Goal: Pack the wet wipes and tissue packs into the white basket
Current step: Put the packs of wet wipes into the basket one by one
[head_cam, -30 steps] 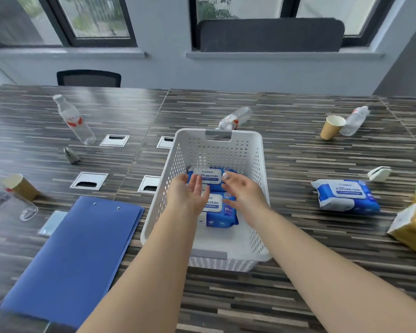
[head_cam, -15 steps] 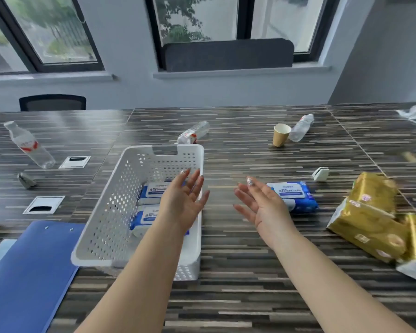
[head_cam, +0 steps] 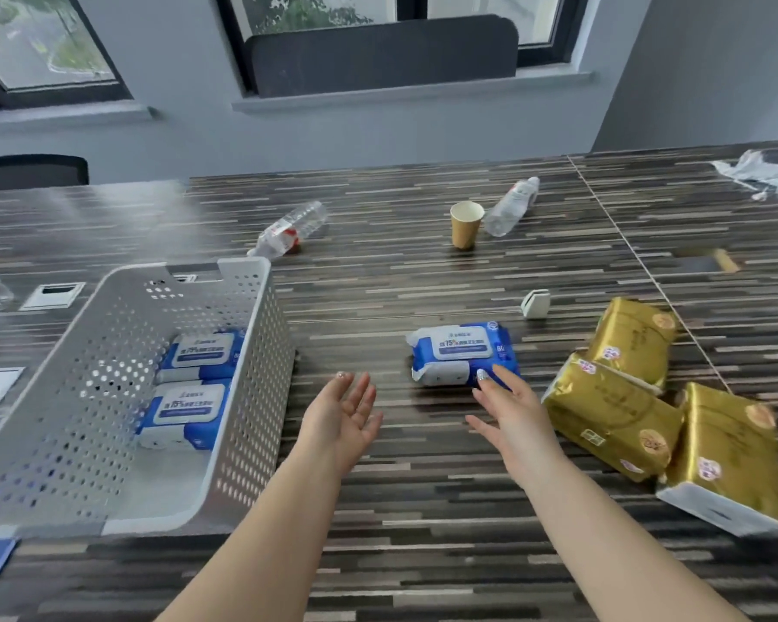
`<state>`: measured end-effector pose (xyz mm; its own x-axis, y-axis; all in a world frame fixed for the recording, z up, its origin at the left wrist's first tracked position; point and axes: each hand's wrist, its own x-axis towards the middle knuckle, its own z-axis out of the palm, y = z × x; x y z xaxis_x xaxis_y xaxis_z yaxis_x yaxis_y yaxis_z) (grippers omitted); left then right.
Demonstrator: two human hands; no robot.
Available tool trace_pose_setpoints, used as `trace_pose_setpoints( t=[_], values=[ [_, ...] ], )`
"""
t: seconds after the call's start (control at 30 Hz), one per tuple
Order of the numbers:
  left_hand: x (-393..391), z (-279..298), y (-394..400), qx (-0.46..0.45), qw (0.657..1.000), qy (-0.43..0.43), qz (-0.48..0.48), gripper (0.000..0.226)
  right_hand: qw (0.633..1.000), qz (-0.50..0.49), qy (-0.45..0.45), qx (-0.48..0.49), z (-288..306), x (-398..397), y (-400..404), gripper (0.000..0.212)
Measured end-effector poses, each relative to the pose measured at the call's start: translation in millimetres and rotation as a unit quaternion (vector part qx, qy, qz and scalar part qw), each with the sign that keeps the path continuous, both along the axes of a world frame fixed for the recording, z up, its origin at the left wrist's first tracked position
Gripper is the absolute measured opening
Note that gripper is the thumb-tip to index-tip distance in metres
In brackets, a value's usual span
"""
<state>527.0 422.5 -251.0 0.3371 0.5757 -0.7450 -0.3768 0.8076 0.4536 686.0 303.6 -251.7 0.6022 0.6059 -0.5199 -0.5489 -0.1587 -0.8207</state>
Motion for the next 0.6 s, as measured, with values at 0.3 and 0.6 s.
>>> trace_pose_setpoints(
  t=[0.3, 0.6],
  values=[
    [70.0, -36.9, 9.3, 0.009, 0.99, 0.112, -0.087, 0.038, 0.99, 0.031, -0.084, -0.113, -51.9, 66.1, 17.3, 0.073],
    [124.3, -79.5, 44.2, 0.036, 0.961, 0.223, -0.162, 0.038, 0.963, 0.047, -0.139, -0.226, -89.8, 104.1, 56.3, 0.067]
  ],
)
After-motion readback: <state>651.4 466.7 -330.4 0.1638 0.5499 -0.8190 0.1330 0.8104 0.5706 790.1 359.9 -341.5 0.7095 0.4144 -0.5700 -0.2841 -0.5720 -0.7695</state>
